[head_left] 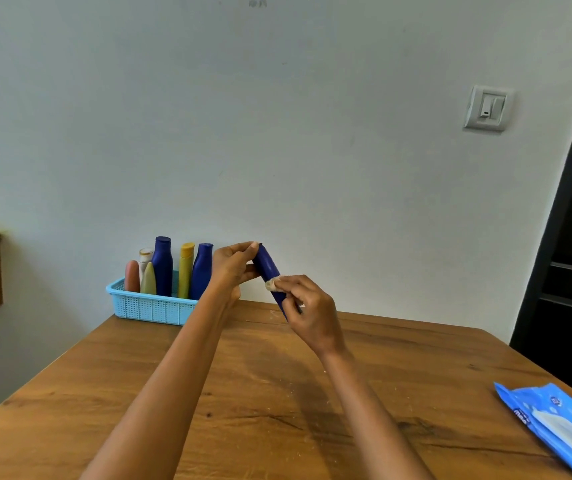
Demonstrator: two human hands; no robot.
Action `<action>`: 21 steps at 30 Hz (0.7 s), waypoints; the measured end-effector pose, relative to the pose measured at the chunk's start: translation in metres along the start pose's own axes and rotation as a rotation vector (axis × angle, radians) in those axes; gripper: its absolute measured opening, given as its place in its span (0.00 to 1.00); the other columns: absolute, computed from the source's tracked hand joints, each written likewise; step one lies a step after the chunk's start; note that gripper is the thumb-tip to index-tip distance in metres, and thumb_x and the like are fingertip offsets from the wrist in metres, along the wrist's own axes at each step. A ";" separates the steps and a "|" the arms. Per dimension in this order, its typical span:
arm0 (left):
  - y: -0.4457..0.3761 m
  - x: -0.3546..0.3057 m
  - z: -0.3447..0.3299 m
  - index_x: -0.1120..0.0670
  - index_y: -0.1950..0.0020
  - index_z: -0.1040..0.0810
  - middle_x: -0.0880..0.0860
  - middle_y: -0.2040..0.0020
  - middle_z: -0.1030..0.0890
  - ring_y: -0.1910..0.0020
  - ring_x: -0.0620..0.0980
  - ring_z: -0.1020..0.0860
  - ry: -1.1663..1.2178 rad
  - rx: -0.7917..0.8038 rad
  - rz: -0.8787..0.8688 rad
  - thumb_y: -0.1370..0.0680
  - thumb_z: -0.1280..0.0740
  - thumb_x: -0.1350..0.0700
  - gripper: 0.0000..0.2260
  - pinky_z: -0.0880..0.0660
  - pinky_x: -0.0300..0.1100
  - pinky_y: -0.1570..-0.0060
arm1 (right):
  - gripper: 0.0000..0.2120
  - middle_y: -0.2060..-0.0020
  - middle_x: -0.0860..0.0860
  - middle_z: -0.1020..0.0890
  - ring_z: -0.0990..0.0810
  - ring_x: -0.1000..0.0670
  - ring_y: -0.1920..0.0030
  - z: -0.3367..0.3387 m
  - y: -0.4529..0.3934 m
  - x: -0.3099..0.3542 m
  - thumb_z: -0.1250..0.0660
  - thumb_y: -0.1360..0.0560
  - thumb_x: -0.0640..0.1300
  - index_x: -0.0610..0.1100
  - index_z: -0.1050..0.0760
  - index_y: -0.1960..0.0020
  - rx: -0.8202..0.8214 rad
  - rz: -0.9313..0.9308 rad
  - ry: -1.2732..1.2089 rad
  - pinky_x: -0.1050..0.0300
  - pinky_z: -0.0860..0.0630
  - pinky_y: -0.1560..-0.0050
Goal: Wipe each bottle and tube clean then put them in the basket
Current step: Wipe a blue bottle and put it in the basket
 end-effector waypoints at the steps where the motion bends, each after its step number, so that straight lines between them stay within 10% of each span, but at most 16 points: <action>1: 0.000 -0.001 0.000 0.60 0.43 0.25 0.55 0.54 0.20 0.56 0.52 0.19 0.005 0.024 -0.001 0.23 0.34 0.60 0.09 0.20 0.42 0.58 | 0.16 0.42 0.48 0.20 0.23 0.54 0.41 -0.001 0.001 0.001 0.39 0.24 0.40 0.43 0.24 0.38 0.006 -0.001 0.022 0.61 0.23 0.44; 11: 0.013 -0.006 -0.020 0.61 0.43 0.23 0.57 0.53 0.19 0.55 0.52 0.19 -0.083 0.417 0.036 0.22 0.37 0.61 0.09 0.20 0.39 0.61 | 0.19 0.32 0.50 0.28 0.32 0.60 0.36 0.007 -0.020 0.001 0.42 0.20 0.38 0.42 0.33 0.30 -0.017 -0.200 -0.158 0.71 0.31 0.40; 21: 0.014 -0.010 -0.021 0.56 0.40 0.25 0.55 0.56 0.17 0.60 0.48 0.17 -0.083 0.326 -0.082 0.23 0.34 0.62 0.12 0.20 0.40 0.62 | 0.16 0.42 0.55 0.21 0.23 0.58 0.50 0.011 -0.032 -0.004 0.42 0.19 0.46 0.48 0.28 0.33 0.004 -0.518 -0.473 0.71 0.25 0.60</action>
Point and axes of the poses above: each hand's wrist, its own y-axis away from the middle knuckle, its own z-axis out of the back of the hand, x = y × z, the point moved 3 cm from there along -y, towards the middle knuckle
